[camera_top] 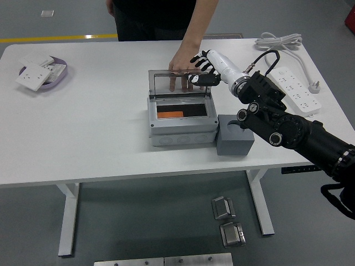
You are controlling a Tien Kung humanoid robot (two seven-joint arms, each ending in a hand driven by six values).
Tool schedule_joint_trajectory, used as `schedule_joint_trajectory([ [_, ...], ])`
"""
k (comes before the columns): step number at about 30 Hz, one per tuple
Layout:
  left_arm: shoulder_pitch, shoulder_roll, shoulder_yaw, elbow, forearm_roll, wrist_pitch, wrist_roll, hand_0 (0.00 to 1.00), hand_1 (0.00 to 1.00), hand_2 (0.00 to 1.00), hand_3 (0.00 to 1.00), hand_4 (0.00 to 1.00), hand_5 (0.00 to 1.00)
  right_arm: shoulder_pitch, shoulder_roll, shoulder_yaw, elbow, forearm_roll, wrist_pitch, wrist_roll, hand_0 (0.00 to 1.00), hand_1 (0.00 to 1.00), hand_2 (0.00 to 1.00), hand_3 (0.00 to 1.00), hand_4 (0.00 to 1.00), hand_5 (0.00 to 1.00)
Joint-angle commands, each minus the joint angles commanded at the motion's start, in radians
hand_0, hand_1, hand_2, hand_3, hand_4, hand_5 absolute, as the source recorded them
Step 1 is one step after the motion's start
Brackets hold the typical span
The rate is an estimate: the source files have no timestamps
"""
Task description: Pick up the cylinder from the cube,place it in the box,flap close box
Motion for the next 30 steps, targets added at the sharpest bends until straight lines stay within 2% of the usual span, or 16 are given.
schedule_joint_trajectory([
  [1,-0.001,0.000,0.000,0.000,0.000,0.000,-0.001,0.591,0.614,0.610,0.647,0.678,0.297,-0.002,0.000,-0.004,0.011,-0.004,-0.003,0.000,0.433,0.611,0.650,0.698,0.765,0.400],
  [20,0.006,-0.009,-0.003,0.000,-0.009,0.003,-0.003,0.591,0.614,0.610,0.647,0.677,0.297,-0.048,-0.054,-0.091,0.245,-0.062,-0.029,-0.026,0.374,0.600,0.642,0.695,0.755,0.391],
  [30,0.011,-0.011,-0.006,0.000,-0.015,0.004,-0.007,0.591,0.613,0.610,0.648,0.677,0.299,-0.097,-0.068,-0.105,0.309,-0.141,-0.026,-0.055,0.371,0.598,0.641,0.694,0.746,0.379],
])
